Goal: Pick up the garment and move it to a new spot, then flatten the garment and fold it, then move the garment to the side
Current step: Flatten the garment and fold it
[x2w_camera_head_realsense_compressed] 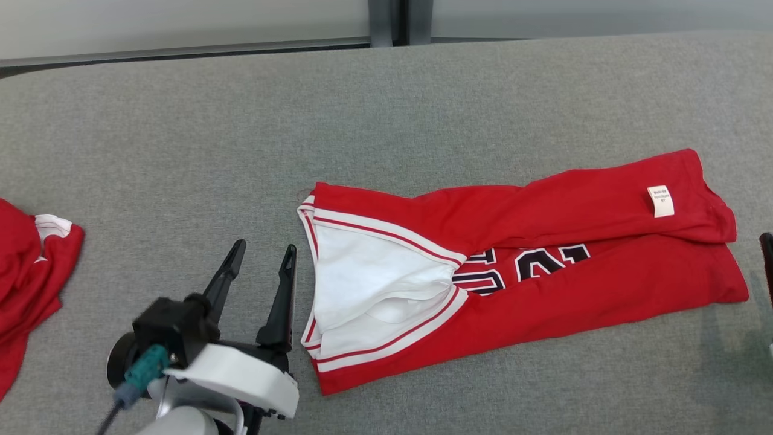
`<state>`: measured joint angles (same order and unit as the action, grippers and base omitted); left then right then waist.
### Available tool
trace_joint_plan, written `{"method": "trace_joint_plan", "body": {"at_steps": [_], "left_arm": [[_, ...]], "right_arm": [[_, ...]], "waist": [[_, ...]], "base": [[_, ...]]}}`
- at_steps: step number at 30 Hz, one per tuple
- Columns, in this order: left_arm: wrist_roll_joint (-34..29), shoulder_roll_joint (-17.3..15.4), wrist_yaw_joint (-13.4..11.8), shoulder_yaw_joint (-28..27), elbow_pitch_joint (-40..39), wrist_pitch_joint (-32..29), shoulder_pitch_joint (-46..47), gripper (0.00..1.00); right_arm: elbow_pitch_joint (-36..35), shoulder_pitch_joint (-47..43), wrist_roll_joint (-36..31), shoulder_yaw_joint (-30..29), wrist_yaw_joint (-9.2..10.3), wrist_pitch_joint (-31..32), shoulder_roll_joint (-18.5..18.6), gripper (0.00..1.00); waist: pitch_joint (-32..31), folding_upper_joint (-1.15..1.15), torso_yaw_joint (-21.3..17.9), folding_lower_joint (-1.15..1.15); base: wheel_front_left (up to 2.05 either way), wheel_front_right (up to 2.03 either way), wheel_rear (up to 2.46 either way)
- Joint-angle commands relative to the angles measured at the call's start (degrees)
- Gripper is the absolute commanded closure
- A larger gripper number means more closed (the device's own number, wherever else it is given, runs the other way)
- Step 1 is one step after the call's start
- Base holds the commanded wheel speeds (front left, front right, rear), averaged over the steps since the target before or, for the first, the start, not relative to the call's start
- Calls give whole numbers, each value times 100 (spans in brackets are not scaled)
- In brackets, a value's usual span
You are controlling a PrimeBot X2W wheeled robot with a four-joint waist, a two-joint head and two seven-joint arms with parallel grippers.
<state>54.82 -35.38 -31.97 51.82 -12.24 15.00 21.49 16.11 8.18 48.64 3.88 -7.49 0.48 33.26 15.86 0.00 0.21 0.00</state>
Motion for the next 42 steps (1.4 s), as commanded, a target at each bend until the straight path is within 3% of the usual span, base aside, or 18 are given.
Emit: {"method": "trace_joint_plan", "body": {"at_steps": [1, 5, 10, 18, 22, 30, 31, 33, 42], "left_arm": [[-351, 187, -111, -247, 34, 16, -290, 0], [-1707, 683, -196, -781, 154, 16, -871, 0], [-2720, 1157, 89, -1098, 300, 15, -1301, 0], [-3298, 1716, 717, -1508, 581, 16, -1598, 0], [-3468, 1921, 977, -1677, 704, 17, -1678, 0], [-3726, 2182, 1285, -1987, 853, 17, -1888, 0], [-3760, 2217, 1333, -2025, 859, 17, -1912, 0], [-3830, 2267, 1409, -2097, 879, 16, -1965, 0], [-4082, 2439, 1682, -2375, 918, 16, -2104, 0]], "right_arm": [[12, -122, -139, -42, 2, -176, -148, 0], [317, -152, -581, -237, 1, -543, -577, 0], [1138, 357, -948, -617, 0, -470, -896, 0], [2676, 1357, -1228, -916, 1, 516, -875, 0], [3265, 1530, -1516, -685, 1, 1098, -866, 0], [3481, 1241, -1492, -132, -14, 1698, -1255, 0], [3451, 1209, -1472, -64, -14, 1742, -1274, 18], [3367, 1178, -1442, 37, -14, 1682, -1251, 100], [3258, 1462, -1515, -71, 10, 983, -640, 100]], "waist": [[-156, 0, 95, 0], [-286, 0, 200, 0], [-357, 0, 444, 0], [-320, 0, 790, 0], [-301, 0, 871, 0], [-443, 0, 868, 0], [-460, 0, 848, 0], [-488, 0, 805, 0], [-504, 0, 613, 0]], "base": [[0, 0, 0], [0, 0, 0], [0, 0, 0], [0, 0, 0], [0, 0, 0], [0, 0, 0], [0, 0, 0], [0, 0, 0], [0, 0, 0]]}}
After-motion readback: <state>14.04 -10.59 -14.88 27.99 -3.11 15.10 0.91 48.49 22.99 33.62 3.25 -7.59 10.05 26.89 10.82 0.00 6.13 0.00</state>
